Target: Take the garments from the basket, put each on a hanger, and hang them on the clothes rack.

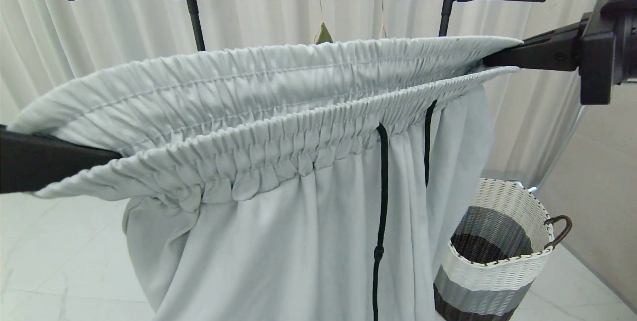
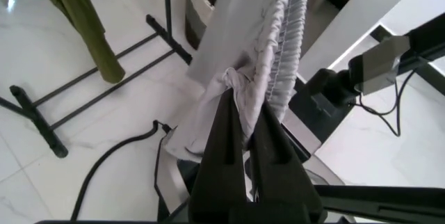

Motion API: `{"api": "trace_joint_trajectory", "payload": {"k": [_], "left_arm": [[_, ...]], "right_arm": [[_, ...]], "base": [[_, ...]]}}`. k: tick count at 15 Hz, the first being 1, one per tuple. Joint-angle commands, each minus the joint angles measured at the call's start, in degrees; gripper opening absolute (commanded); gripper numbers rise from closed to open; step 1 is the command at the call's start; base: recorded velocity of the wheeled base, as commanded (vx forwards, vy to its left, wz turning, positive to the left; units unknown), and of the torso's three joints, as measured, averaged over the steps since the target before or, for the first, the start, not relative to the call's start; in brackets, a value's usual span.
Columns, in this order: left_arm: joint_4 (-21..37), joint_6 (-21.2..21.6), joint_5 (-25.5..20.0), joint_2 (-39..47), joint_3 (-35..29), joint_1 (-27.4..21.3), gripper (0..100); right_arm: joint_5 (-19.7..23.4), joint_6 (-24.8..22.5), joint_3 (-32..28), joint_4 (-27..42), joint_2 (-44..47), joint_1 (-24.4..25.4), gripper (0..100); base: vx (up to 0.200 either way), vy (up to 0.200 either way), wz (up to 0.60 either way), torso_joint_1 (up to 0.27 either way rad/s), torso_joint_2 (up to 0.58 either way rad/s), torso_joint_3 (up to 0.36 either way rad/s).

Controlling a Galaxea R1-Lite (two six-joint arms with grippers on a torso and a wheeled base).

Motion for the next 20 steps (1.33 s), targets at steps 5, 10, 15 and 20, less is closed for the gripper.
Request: {"api": "trace_joint_trajectory", "payload": {"k": [5, 10, 15, 20], "left_arm": [[-1.0, 1.7, 1.8, 1.3, -1.0, 0.5, 0], [-10.6, 10.1, 6.8, 14.9, -10.7, 11.9, 0], [-14.9, 9.3, 7.2, 16.9, -7.9, 11.7, 0], [-14.9, 9.2, 7.2, 16.5, -8.0, 11.6, 0]], "right_arm": [[-2.2, 0.0, -0.5, 0.4, 0.4, -2.9, 0], [-2.2, 2.3, -6.5, 13.2, -2.1, -8.9, 0], [-2.4, 7.9, 1.7, 15.1, -8.4, -4.7, 0], [-2.4, 8.0, 1.7, 12.5, -7.2, -4.7, 0]], "base": [[0.000, 0.000, 0.00, 0.000, 0.00, 0.000], [0.000, 0.000, 0.00, 0.000, 0.00, 0.000], [0.000, 0.000, 0.00, 0.000, 0.00, 0.000], [0.000, 0.000, 0.00, 0.000, 0.00, 0.000]]}}
